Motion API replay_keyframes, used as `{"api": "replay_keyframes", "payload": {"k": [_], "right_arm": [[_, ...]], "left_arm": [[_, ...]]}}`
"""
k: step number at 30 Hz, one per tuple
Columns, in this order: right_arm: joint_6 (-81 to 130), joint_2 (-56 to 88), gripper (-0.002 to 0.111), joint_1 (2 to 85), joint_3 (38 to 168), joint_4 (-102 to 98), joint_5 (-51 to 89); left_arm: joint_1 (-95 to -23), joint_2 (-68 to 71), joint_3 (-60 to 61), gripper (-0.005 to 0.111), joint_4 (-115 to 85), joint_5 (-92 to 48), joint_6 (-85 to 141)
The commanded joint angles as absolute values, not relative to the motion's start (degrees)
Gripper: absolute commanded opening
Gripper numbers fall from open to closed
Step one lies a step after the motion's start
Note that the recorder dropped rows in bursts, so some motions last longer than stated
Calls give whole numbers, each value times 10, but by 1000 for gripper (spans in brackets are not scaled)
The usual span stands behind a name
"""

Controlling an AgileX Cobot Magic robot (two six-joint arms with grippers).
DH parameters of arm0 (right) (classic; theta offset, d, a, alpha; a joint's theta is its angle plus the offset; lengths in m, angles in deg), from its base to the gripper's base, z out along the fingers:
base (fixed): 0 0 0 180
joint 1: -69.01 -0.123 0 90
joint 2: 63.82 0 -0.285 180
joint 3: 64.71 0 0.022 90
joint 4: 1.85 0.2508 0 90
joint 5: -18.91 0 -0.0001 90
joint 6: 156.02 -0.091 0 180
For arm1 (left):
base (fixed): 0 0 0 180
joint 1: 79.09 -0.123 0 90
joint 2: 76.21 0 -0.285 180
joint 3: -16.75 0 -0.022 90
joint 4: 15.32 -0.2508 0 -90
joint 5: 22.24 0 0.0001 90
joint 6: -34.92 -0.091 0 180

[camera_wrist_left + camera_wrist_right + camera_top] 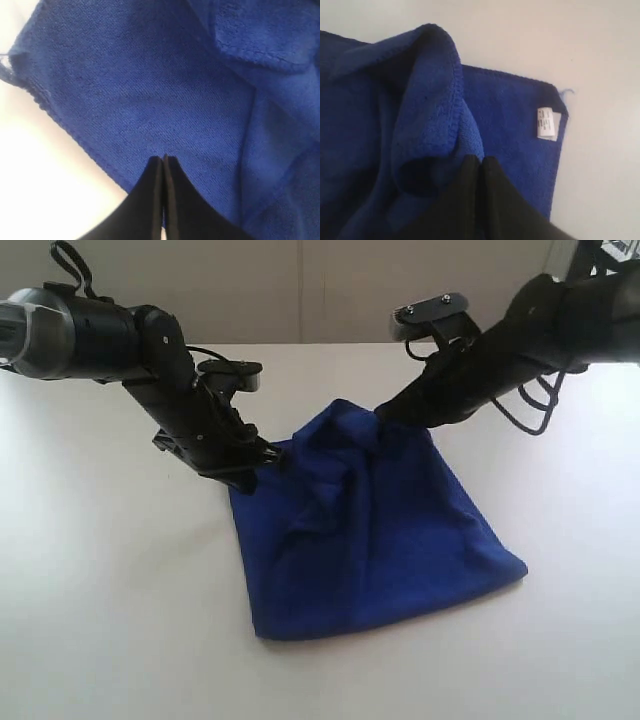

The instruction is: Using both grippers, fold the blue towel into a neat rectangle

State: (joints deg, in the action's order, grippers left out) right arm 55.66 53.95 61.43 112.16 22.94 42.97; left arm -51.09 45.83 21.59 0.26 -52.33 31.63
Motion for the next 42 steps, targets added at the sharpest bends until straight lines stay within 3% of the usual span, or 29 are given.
{"api": "replay_keyframes", "payload": {"k": [1,7,9,22,42], "right_arm": [[478,562,3,616,1117,148,439],[468,574,32,616,1118,148,445],[449,566,35,616,1122,148,448],[326,559,34,616,1156,221,503],[187,618,34,628,1156,345,440]], "left_arm": [[-509,452,212,0,12,-537,322],[-509,452,212,0,12,-536,322],[-509,452,212,0,12,-536,322],[-509,452,212,0,18,-531,322],[-509,452,212,0,21,-530,322]]}}
